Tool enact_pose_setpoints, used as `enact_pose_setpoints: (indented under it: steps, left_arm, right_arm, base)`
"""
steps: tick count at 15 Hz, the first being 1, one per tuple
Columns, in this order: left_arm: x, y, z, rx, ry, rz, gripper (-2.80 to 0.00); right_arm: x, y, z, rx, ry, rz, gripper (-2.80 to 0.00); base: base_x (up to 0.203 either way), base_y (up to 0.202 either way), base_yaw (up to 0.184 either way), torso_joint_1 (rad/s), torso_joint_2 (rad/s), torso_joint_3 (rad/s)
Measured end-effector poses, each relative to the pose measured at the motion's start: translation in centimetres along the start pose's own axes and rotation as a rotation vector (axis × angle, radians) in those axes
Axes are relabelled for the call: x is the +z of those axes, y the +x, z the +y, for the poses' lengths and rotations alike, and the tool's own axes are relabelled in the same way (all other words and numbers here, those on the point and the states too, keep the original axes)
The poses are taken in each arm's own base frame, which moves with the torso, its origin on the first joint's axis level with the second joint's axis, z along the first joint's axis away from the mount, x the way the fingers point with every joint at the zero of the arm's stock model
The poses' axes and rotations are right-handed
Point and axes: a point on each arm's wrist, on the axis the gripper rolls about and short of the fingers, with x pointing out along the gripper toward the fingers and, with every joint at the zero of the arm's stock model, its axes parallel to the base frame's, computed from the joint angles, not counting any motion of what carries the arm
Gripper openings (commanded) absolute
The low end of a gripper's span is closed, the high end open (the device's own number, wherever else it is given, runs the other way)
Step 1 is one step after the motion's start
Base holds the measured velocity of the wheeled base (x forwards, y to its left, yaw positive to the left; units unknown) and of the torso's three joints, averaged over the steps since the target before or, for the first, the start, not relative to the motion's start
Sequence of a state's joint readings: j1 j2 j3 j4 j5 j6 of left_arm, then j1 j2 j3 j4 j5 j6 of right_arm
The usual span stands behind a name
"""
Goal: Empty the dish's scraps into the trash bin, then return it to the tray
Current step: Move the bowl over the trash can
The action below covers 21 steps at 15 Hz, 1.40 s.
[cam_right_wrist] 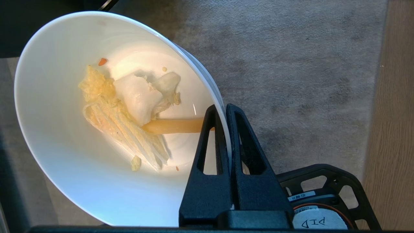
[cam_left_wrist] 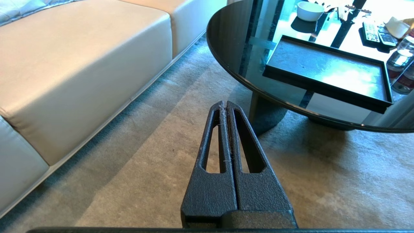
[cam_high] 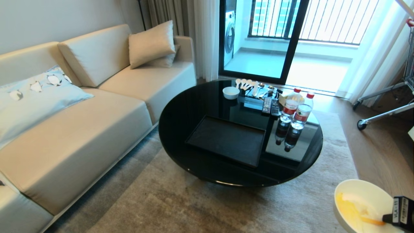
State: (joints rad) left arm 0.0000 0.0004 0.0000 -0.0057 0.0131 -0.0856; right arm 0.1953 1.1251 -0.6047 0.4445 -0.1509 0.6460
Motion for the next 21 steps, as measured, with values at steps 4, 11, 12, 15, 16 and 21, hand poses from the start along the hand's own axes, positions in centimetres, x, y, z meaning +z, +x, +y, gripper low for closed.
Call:
enact_pose_setpoints:
  steps: [4,11,12,15,16,21]
  left_arm:
    - [0.00,0.00,0.00,0.000,0.001,0.000,-2.80]
    - [0.00,0.00,0.00,0.000,0.001,0.000,-2.80]
    - [0.00,0.00,0.00,0.000,0.001,0.000,-2.80]
    - [0.00,0.00,0.00,0.000,0.000,0.000,-2.80]
    - [0.00,0.00,0.00,0.000,0.001,0.000,-2.80]
    - [0.00,0.00,0.00,0.000,0.000,0.000,-2.80]
  right_arm:
    - [-0.01,0.00,-0.02,-0.001,0.001,0.000,-2.80]
    - [-0.04,0.01,-0.09,-0.016,0.001,-0.002,-2.80]
    - [-0.04,0.01,-0.09,-0.017,0.002,-0.003,-2.80]
    - [-0.05,0.02,-0.10,-0.021,0.002,-0.005,-2.80]
    - [-0.04,0.03,-0.10,-0.021,0.002,-0.004,-2.80]
    - [-0.04,0.03,-0.10,-0.022,0.017,-0.005,-2.80]
  base:
    - [0.000,0.000,0.000,0.000,0.00,0.000]
    - [0.000,0.005,-0.105,0.003,0.00,0.004]
    - [0.000,0.011,-0.165,0.006,0.00,0.004]
    - [-0.002,0.010,-0.170,0.004,0.00,0.004]
    - [-0.005,0.014,-0.171,0.005,0.01,0.002]
    - [-0.002,0.009,-0.170,0.001,0.00,0.003]
